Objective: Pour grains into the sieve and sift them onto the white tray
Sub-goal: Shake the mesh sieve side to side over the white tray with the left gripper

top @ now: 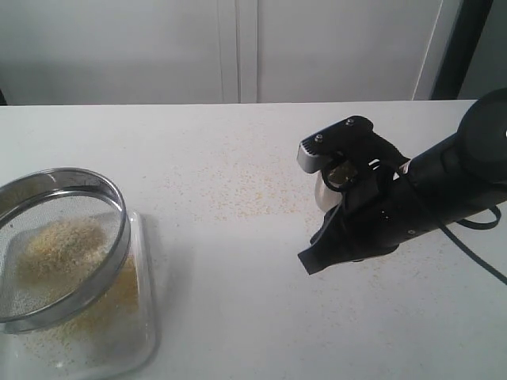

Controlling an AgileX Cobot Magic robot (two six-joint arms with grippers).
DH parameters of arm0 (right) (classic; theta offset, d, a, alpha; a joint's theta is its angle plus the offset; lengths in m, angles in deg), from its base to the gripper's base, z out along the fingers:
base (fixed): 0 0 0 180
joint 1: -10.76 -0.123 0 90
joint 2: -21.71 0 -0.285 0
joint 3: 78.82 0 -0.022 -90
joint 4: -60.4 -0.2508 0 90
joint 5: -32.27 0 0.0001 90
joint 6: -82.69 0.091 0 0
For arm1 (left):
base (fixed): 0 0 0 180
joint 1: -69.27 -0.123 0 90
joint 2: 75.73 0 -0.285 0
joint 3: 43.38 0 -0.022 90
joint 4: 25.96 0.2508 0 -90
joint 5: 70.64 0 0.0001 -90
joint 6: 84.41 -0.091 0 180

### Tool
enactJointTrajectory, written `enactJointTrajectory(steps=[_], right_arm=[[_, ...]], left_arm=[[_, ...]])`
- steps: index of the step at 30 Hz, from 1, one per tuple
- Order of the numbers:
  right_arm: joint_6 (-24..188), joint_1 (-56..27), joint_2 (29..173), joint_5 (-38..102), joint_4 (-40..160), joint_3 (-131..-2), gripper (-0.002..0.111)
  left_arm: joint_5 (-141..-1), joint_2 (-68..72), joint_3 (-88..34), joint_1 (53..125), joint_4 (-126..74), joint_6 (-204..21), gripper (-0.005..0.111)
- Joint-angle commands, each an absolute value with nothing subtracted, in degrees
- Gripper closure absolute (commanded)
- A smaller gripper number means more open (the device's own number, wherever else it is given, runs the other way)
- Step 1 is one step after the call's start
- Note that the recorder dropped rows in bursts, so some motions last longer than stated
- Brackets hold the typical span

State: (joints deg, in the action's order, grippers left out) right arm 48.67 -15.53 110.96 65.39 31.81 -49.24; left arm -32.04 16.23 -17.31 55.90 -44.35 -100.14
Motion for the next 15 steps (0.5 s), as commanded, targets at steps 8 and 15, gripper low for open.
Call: enactJointTrajectory(steps=[8,15], right_arm=[[47.9,-15.5,110.6,63.9,32.0,-48.9,0.108],[47.9,-15.5,110.6,63.7,32.0,-48.9,0.108]], left_arm=[[-32.3,15.5,-15.0,57.4,-40.5,-95.1,0.107],[-30.5,16.7,-15.3,58.9,-41.8,-96.7,0.107]])
